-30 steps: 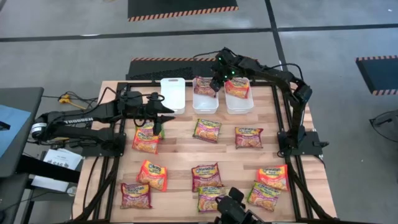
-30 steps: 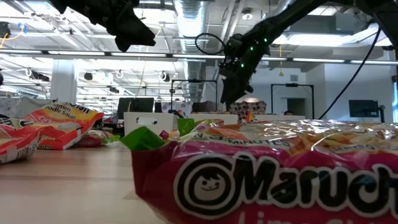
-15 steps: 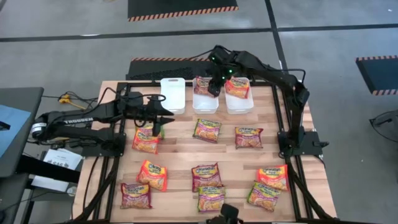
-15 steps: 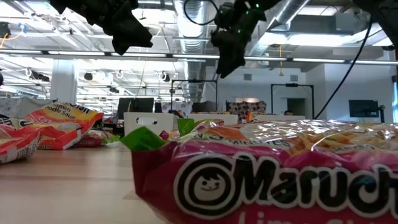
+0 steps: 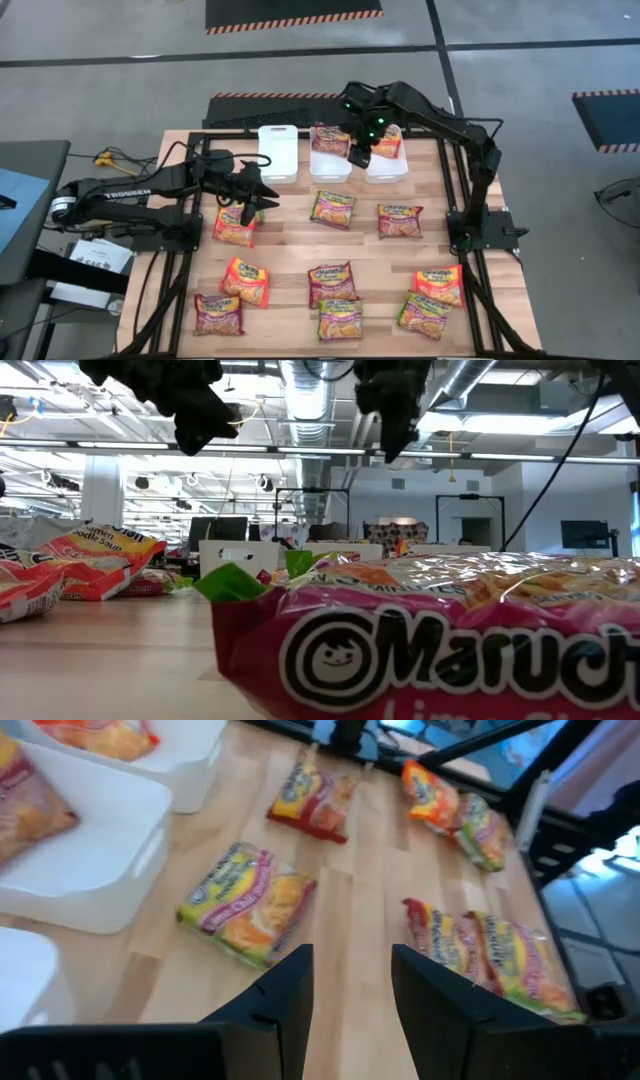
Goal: Sort Maruchan noodles
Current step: Put the green noodle pack into the left white bin
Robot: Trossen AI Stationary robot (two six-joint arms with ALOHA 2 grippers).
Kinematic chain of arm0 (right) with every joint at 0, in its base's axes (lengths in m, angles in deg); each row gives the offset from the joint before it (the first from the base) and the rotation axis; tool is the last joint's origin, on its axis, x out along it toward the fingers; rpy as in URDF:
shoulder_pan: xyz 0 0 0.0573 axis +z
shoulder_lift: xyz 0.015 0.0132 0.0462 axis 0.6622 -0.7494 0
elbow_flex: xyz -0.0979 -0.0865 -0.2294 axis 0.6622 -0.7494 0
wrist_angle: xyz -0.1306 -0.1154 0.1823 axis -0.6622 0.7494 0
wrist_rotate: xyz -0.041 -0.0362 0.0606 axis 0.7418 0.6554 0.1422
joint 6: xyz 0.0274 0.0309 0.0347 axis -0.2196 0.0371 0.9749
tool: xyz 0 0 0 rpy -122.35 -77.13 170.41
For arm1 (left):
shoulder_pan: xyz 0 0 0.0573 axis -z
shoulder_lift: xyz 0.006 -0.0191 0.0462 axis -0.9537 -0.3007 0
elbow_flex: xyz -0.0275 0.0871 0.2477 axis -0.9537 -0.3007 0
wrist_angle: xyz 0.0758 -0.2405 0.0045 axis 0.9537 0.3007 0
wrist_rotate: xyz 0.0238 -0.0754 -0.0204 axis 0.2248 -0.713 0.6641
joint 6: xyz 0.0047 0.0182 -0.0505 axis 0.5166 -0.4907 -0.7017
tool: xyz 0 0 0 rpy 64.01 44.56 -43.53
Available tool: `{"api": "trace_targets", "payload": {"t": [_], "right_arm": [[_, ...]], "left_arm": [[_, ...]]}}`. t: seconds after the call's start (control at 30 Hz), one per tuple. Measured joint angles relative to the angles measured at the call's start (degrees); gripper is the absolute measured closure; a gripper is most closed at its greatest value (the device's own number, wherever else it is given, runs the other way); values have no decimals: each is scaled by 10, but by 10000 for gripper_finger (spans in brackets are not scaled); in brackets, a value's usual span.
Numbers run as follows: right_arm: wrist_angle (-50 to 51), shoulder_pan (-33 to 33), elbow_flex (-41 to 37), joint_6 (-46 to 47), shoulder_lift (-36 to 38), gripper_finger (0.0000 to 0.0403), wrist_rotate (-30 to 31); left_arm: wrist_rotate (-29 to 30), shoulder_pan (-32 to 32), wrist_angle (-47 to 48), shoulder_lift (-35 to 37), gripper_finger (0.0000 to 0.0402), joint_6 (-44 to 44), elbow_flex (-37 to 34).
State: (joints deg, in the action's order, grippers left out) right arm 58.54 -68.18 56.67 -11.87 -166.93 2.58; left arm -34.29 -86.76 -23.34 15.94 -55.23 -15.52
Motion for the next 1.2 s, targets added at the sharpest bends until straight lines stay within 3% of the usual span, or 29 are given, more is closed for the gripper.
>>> {"api": "trace_targets", "payload": {"t": [0.27, 0.53, 0.7, 0.8, 1.2], "right_arm": [[13, 36, 0, 75, 91, 181, 0], [-13, 112, 0, 150, 175, 181, 4], [-21, 183, 0, 195, 204, 181, 39], [-24, 234, 0, 231, 210, 181, 75], [-24, 399, 0, 351, 195, 181, 204]], "left_arm": [[-17, 47, -10, -18, 280, -7, 0], [-38, 76, -63, -59, 269, -9, 1], [-82, 102, -113, -106, 242, -75, 0], [-80, 116, -161, -134, 230, -133, 0], [-34, 227, -263, -229, 226, -215, 0]]}}
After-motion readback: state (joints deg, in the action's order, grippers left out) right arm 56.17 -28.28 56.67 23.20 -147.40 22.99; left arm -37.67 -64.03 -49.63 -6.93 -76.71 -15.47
